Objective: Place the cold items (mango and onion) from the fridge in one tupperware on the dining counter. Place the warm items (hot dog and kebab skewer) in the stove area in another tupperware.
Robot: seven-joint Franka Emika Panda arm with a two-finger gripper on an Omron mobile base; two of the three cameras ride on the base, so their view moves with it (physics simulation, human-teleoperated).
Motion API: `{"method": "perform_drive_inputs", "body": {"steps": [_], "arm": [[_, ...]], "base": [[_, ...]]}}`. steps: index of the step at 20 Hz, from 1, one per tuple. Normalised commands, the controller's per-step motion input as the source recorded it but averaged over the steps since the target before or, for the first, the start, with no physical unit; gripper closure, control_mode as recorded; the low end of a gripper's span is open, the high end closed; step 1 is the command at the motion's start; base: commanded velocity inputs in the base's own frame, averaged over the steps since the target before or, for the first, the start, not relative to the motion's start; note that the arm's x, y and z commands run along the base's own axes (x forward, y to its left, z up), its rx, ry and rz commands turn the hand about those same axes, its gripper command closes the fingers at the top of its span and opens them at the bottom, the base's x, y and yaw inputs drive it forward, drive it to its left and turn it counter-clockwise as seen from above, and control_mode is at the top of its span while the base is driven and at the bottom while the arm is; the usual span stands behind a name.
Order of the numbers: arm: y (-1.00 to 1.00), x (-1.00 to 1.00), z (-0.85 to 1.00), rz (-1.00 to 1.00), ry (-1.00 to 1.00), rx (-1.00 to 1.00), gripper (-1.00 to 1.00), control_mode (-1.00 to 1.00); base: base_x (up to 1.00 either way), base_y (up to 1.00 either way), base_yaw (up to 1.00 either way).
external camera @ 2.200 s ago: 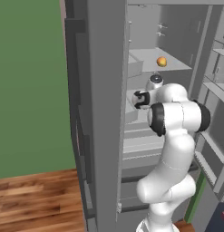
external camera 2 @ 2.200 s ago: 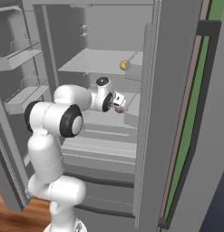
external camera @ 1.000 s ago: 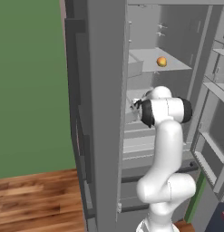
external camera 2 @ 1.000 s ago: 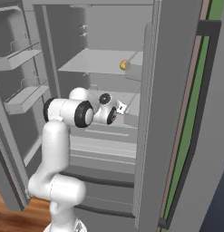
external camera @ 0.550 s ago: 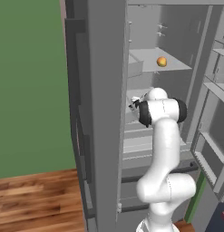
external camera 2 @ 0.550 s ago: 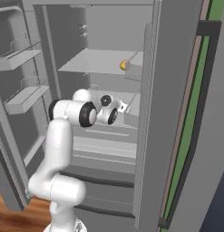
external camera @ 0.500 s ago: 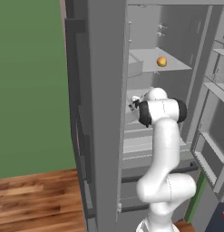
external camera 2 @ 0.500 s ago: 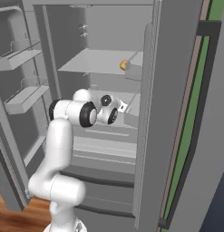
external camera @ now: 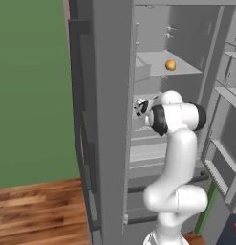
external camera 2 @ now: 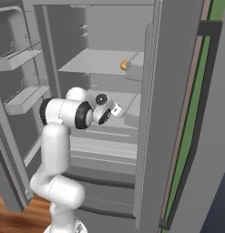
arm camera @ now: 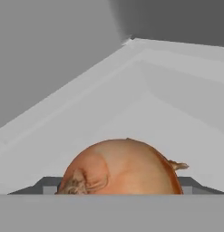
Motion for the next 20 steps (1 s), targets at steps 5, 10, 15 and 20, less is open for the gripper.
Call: {"method": "perform_drive_inputs", "body": {"steps": [5, 10, 15, 20], "arm": [[0.00, -1.00, 0.52, -0.01, -0.16, 0.03, 1.00, -1.00], [-0.11, -1.00, 0.81, 0.00, -0.19, 0.00, 1.00, -1.00], [-0.77, -1.00, 0.59, 0.16, -0.06, 0.17, 1.00, -1.00], [-1.00, -1.00, 0.46, 0.28, 0.00, 0.27, 1.00, -1.00]], "base": [[0.00, 0.00, 0.00], [0.00, 0.00, 0.00], [0.00, 0.00, 0.00], [0.00, 0.00, 0.00]]}}
